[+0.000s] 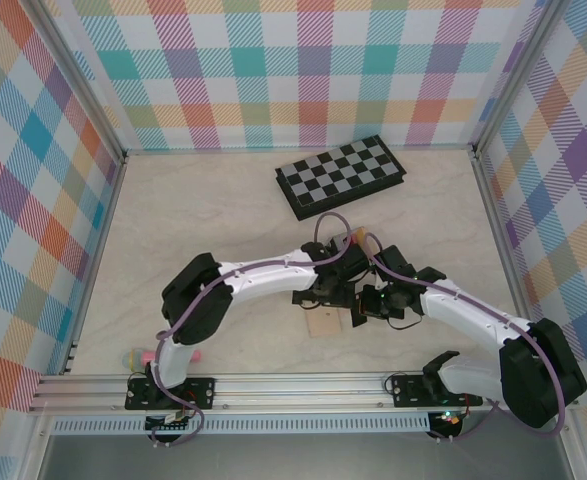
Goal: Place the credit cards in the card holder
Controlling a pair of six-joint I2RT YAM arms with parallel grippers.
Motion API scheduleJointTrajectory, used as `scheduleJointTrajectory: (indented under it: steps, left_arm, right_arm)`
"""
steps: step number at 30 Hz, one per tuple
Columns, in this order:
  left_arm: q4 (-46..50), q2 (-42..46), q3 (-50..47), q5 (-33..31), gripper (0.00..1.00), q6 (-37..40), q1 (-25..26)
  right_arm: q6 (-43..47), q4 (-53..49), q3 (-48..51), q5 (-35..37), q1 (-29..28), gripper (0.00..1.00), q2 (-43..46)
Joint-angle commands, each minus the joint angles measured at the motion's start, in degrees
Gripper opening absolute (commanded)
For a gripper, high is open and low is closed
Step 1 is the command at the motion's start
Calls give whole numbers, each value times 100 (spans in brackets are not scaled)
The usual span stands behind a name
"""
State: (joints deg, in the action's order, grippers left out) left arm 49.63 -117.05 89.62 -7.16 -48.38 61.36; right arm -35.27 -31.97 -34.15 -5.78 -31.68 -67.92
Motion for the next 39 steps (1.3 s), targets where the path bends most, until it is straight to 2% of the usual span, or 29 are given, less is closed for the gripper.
scheduleJointTrajectory:
  steps: [1, 10, 14, 22, 25, 29, 30, 31, 33, 34, 35, 36, 39]
  left_arm:
    - [599, -240, 253, -134, 100, -189, 58]
    - [816, -531, 485, -146, 100, -172, 78]
    - [830, -277, 486, -233, 98, -141, 78]
    - [819, 547, 37, -498, 89, -188, 78]
    - [742, 763, -238, -517, 81, -191, 78]
    - [625, 966, -632, -483, 61, -249, 78]
    - [583, 1022, -734, -482, 60, -273, 70]
    - [531, 1086, -838, -455, 61, -277, 71]
    - [253, 1197, -1021, -308, 73, -236, 69]
    - [167, 1207, -1001, -256, 75, -233, 67]
    - [79, 1182, -942, -203, 80, -212, 69]
    - [22, 1107, -820, -146, 90, -193, 69]
    - [284, 680, -277, -160, 94, -153, 77]
  right_arm:
    - [-99, -100, 229, 58, -5, 1, -90]
    - [-129, -110, 269, 142, 4, 1, -125]
    - [-188, -206, 274, 317, 4, 1, -146]
    - [-279, -249, 259, 429, 21, 1, -237]
    - [-275, -259, 235, 446, 22, 1, -248]
    - [-288, -265, 191, 429, 23, 1, -249]
    - [-290, -262, 168, 421, 30, 1, -248]
    - [-278, -271, 155, 415, 29, 1, -246]
    - [-270, -275, 123, 407, 26, 1, -237]
    - [-277, -276, 117, 411, 33, 1, -245]
    - [-295, -267, 123, 427, 30, 1, -239]
    - [-301, -243, 140, 420, 26, 1, -240]
    - [-306, -231, 162, 400, 30, 1, -257]
